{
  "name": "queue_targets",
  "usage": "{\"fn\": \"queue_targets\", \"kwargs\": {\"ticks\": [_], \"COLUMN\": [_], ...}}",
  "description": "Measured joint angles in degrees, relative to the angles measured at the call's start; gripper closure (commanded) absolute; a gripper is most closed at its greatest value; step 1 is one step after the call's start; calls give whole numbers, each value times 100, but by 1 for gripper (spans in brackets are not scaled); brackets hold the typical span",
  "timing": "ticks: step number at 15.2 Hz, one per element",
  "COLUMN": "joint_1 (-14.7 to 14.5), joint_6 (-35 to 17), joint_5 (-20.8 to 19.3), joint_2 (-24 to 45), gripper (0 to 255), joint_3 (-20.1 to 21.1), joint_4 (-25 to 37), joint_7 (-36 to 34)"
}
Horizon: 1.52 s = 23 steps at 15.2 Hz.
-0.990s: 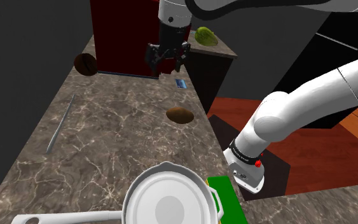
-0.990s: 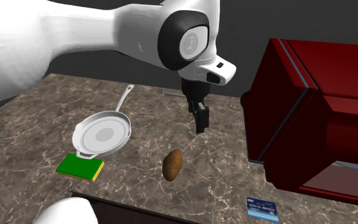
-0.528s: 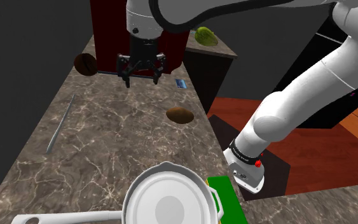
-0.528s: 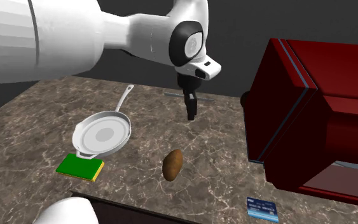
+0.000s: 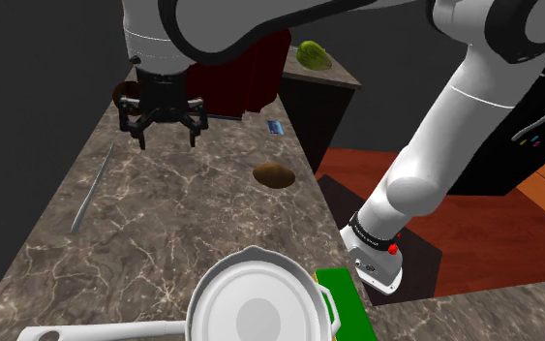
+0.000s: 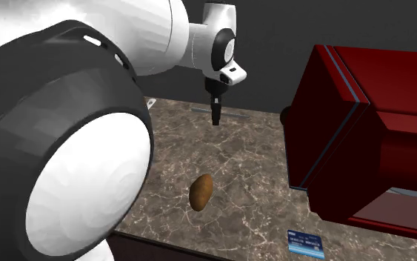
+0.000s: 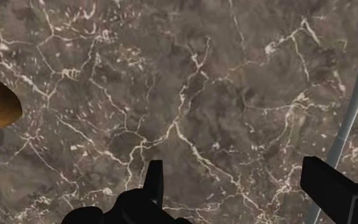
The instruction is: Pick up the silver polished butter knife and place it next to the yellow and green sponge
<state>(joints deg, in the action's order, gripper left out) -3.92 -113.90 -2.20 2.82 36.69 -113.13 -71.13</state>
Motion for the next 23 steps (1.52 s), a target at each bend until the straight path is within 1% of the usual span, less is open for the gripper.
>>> {"fn": "queue_targets", "kwargs": {"ticks": [3,4,6,8,10,12,14,19,23], "joint_1": [-230,-364,-560,-876,-1138,-1314,-1384,-1407,-1410], "joint_6": [34,27,55,180,255,316,228,-46,-93], "joint_5": [-418,-584,-778,-1027,-1206,-1309,-1366,-1440,-1454], "joint_2": [793,1101,1527,2085,2587,2914,3049,3179,3206], "gripper": [0,0,0,0,0,0,0,0,0], "joint_3": [47,41,-5,-83,-192,-273,-310,-360,-370], "joint_4": [682,937,1336,1963,2515,2901,2939,2782,2760], "joint_7": [-668,-915,-1258,-1639,-1908,-2058,-2133,-2189,-2193]}}
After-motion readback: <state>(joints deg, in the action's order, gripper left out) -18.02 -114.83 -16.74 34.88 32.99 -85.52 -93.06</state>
